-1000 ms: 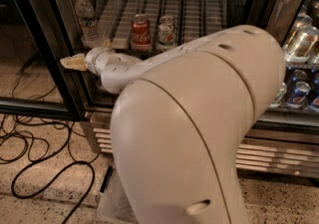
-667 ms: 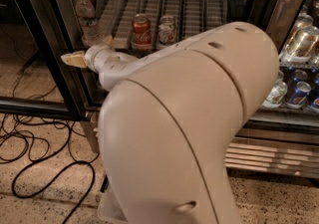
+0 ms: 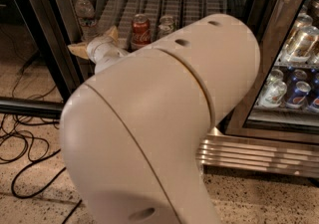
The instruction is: Pick water bottle from middle shelf of fridge
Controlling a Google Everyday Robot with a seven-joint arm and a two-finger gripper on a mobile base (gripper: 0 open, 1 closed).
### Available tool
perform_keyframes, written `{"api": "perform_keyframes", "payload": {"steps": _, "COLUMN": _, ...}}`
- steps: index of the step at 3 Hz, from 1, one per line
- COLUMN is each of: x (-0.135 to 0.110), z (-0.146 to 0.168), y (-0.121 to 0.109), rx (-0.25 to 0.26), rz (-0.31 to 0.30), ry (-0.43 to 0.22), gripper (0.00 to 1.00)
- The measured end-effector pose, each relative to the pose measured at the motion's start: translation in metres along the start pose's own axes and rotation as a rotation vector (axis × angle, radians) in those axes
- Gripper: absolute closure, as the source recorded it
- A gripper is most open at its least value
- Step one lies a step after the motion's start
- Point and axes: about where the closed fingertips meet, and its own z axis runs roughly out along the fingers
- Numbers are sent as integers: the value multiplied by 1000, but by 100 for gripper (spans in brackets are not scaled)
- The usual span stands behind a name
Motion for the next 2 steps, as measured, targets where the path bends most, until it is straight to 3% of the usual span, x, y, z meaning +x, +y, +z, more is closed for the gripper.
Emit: {"api": "perform_keyframes", "payload": {"steps": 2, "x": 3, "z": 14, "y": -17, "rx": 47, "rz": 22, "ry": -5, "gripper": 11}}
